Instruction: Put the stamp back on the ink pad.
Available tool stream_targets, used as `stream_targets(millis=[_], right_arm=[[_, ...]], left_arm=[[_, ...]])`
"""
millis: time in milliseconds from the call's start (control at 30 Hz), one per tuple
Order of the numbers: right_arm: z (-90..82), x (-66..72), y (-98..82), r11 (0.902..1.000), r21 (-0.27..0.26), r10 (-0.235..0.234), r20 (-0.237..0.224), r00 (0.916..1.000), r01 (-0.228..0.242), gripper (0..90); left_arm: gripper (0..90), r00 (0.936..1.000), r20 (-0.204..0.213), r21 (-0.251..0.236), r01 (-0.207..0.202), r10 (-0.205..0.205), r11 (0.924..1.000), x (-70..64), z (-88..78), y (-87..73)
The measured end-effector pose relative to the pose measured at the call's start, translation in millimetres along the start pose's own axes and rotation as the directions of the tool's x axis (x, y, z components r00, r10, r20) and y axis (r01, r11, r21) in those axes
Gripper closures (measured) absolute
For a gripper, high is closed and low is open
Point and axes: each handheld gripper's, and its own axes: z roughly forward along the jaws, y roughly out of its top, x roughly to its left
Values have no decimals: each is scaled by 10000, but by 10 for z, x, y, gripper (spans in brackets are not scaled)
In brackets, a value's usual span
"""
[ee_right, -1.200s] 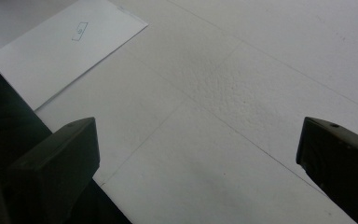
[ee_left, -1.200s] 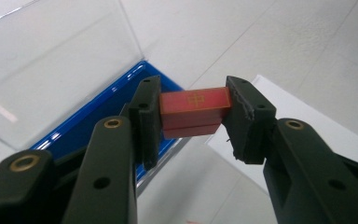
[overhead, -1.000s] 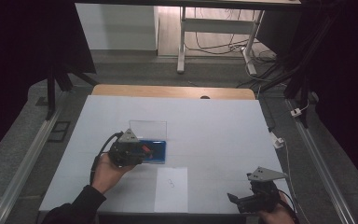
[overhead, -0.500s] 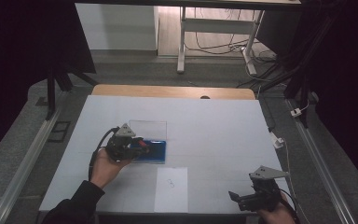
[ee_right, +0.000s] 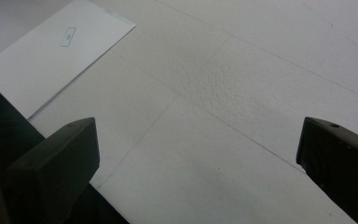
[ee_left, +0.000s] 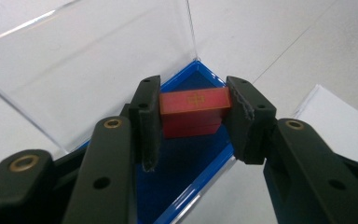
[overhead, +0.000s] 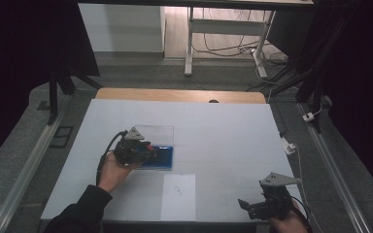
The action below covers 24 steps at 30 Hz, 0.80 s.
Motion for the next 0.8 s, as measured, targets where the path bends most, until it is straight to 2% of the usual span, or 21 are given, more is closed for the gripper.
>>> stream_targets(millis=[367,800], right_arm=[[2,3,0,9999,70,-105,-9,9999,105,0],[6,14,0,9998,95,-182,-55,9998,183,0]], left_arm=[[584,9995,-251,357,-157,166,9992,6,154,-38],[584,9984,-420,610,-353,379,9975,-6,236,-79]])
